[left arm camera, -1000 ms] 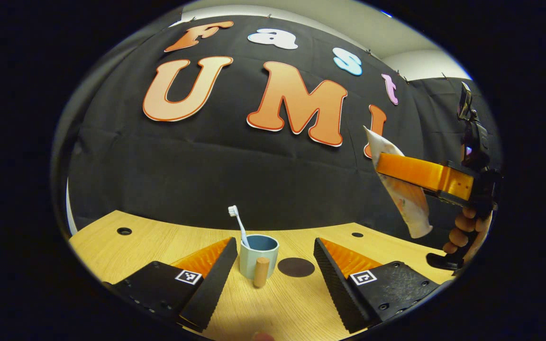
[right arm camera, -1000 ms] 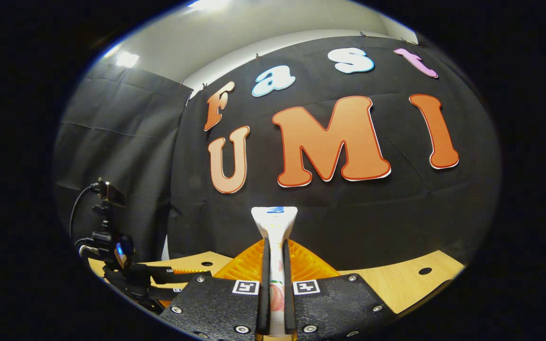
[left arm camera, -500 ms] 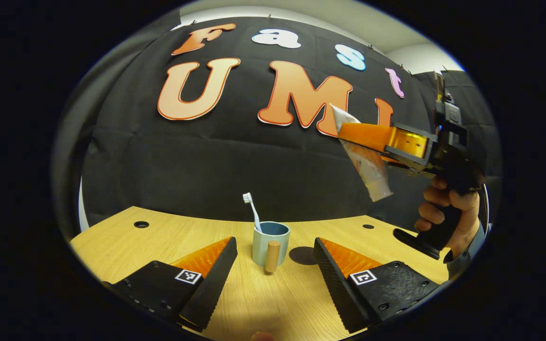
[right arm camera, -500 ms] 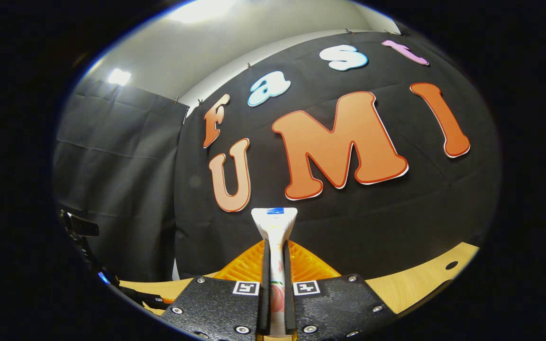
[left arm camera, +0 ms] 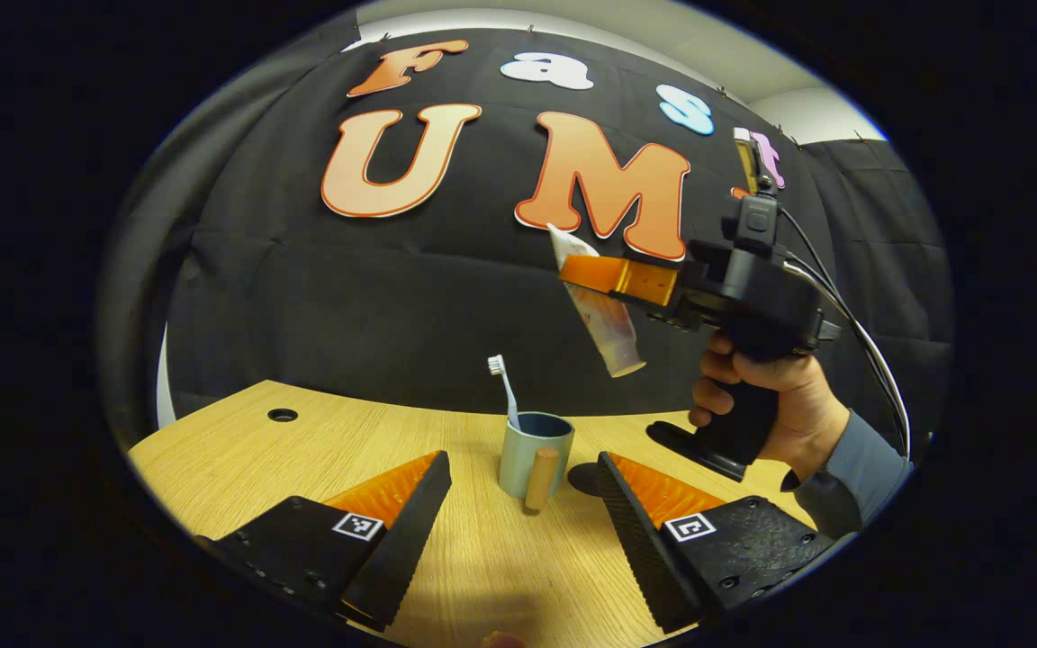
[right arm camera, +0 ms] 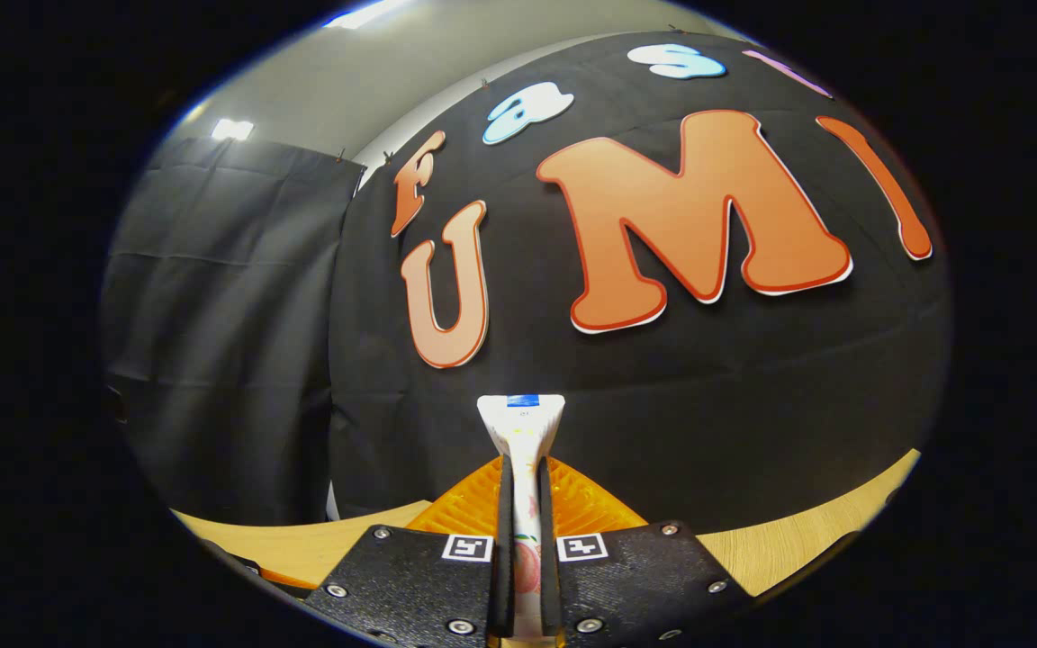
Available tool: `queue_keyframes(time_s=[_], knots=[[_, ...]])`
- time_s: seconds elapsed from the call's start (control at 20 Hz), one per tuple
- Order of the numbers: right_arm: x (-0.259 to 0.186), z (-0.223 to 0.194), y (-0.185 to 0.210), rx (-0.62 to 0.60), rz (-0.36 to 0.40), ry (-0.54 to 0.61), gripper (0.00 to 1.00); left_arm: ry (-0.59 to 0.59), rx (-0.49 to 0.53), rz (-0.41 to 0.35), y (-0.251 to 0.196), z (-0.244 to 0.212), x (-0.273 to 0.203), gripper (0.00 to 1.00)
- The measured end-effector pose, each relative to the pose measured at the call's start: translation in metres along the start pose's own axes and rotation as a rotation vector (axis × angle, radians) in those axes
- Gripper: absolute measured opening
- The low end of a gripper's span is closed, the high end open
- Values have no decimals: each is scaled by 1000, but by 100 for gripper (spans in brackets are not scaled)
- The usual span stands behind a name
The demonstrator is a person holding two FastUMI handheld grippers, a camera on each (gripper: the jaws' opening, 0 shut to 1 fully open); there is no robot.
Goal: Put the toothbrush and toothpaste on the desktop into the cup, then pick up the cup and place it on the coaster on the desktop.
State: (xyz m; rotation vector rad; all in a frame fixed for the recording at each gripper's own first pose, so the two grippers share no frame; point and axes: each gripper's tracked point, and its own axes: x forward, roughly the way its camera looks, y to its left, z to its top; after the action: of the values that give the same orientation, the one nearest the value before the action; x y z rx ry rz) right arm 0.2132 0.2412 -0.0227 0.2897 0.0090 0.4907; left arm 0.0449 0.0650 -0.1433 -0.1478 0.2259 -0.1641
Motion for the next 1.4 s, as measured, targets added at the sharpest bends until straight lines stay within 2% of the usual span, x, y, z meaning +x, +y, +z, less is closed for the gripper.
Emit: queue_keyframes(time_s=[0.15,0.65,0.8,1.0,1.15,1.2,1.35,1.4], knots=[[15,-19,4,39,18,17,12,2,-4,11,2,2,-3,98],[47,-82,-24,148,-20,83,11,61,-23,44,12,-22,2,98],[52,-104,-32,130,-31,120,12,92,-25,71,19,-32,3,97],[45,-113,-37,137,-51,183,14,134,-32,93,21,-44,3,97],[20,-123,-45,65,-73,304,17,169,-48,111,20,-53,1,98],[4,-124,-50,30,-81,339,21,185,-55,121,22,-56,1,97],[-29,-106,-59,-7,-84,327,24,199,-66,137,19,-57,-4,98],[-40,-98,-60,3,-81,319,29,197,-58,143,17,-53,-6,98]])
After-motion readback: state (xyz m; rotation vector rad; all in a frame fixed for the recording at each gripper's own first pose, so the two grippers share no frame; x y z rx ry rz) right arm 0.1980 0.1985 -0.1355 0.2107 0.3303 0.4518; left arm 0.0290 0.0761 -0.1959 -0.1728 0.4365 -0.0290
